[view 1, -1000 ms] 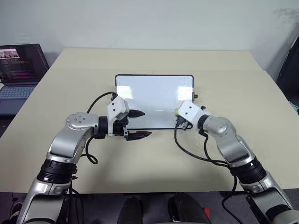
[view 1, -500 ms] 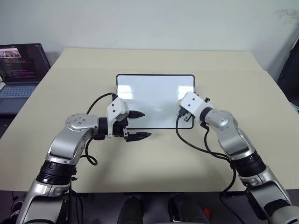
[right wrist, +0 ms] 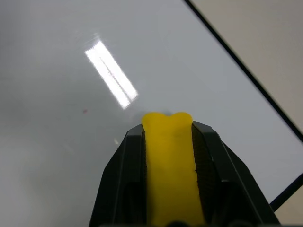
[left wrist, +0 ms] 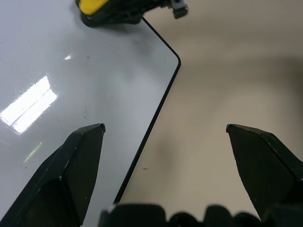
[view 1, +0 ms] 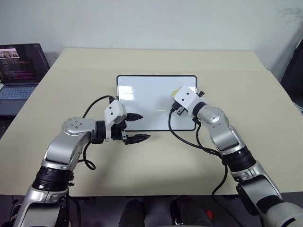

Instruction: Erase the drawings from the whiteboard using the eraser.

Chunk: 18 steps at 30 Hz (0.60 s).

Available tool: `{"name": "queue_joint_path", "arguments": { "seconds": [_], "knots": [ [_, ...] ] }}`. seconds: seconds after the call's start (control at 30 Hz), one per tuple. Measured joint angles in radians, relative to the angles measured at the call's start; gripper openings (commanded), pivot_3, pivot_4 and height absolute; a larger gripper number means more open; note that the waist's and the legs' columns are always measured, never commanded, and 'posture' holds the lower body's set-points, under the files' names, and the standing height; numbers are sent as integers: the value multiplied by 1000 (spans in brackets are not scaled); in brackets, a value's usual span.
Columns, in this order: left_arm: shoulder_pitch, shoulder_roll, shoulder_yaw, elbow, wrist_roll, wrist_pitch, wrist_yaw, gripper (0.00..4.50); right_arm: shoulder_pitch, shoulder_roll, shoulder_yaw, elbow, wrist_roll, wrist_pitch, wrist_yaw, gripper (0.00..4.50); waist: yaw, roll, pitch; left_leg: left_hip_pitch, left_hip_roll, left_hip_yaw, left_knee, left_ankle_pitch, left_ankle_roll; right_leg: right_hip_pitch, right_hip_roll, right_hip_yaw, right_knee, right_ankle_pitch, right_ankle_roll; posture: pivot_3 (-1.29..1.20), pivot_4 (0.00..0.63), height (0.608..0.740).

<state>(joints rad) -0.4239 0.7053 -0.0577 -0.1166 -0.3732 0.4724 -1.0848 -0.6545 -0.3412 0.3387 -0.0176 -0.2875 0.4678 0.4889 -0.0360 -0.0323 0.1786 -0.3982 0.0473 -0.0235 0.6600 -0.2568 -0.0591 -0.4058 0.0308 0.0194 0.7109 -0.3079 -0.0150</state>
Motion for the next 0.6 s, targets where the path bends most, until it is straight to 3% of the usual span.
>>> {"name": "queue_joint_path", "arguments": {
  "seconds": [0.1, 0.3, 0.6],
  "knots": [
    [0, 1, 1, 0, 0, 0, 2, 4500, 44, -25, 13, -43, 9, 24, 59, 985, 1, 0, 0, 1, 0, 0, 0, 0, 0, 0, 0, 0, 1, -1, 1, 0, 150, 740],
    [-4, 0, 0, 0, 0, -3, -1, 4500, 51, -55, -15, -39, 3, 28, 14, 985, 3, 0, 0, 2, 0, 0, 1, 1, 0, 1, 1, -1, 3, 0, 1, 0, 150, 740],
    [-26, -11, -7, 8, 0, -17, -10, 4500, 166, -117, 0, -173, 15, 122, 130, 985, 1, -1, 0, 3, 0, 1, 1, 1, 0, 1, 1, 0, 2, -1, 1, 0, 150, 740]
  ]
}}
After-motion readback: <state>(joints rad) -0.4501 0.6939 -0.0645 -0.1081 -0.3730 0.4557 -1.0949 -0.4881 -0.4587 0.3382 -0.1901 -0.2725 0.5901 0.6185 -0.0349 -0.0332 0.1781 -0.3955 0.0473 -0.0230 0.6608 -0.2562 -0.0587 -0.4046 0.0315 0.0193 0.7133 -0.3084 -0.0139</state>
